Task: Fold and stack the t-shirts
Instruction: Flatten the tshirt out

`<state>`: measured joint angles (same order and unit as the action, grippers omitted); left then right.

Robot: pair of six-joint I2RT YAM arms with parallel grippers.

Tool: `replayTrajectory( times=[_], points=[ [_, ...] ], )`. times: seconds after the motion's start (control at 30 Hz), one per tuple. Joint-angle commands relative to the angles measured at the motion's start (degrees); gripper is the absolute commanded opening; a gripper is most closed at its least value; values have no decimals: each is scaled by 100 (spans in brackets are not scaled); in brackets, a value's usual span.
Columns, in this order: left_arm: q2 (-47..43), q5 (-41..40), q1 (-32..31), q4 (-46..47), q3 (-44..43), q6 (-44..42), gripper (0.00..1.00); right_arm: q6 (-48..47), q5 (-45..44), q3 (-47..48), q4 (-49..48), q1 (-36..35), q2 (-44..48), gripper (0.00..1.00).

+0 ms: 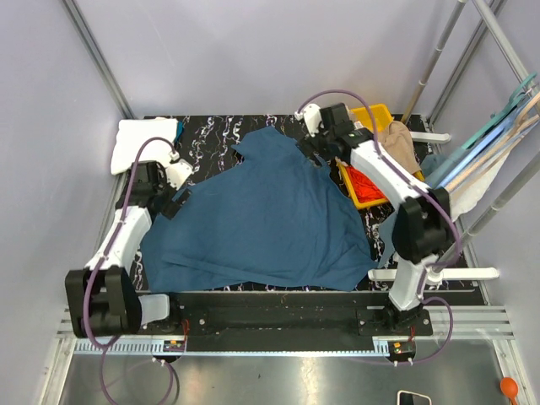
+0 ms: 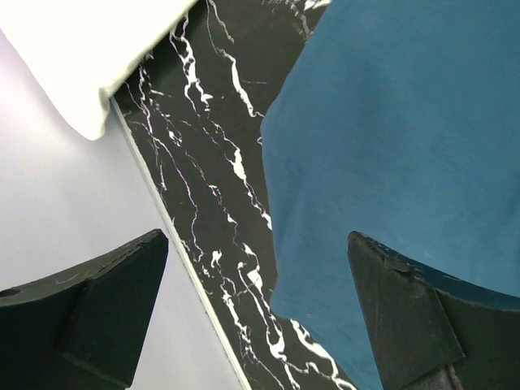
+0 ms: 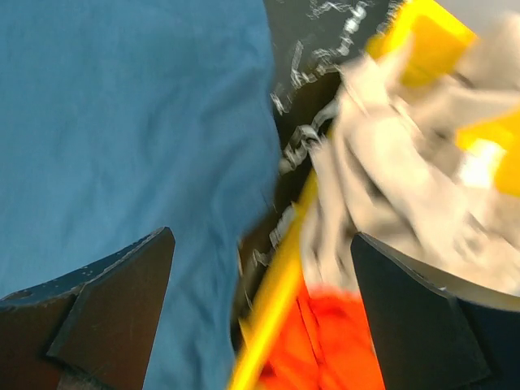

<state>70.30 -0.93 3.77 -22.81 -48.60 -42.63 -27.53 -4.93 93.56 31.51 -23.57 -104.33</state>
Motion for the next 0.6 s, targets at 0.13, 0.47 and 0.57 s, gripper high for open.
replayTrajectory(
  times=[0.13, 0.47, 0.57],
  points=[
    [686, -373, 370, 909, -203, -228, 99, 529, 431, 1592, -646, 28, -1993, 100],
    [880, -540, 440, 1112, -88, -360, 99, 477, 765, 3019, -444, -68, -3128, 100],
    [889, -549, 440, 1121, -53, -351, 99, 354, 844, 3116, -417, -139, -3207, 100]
  ],
)
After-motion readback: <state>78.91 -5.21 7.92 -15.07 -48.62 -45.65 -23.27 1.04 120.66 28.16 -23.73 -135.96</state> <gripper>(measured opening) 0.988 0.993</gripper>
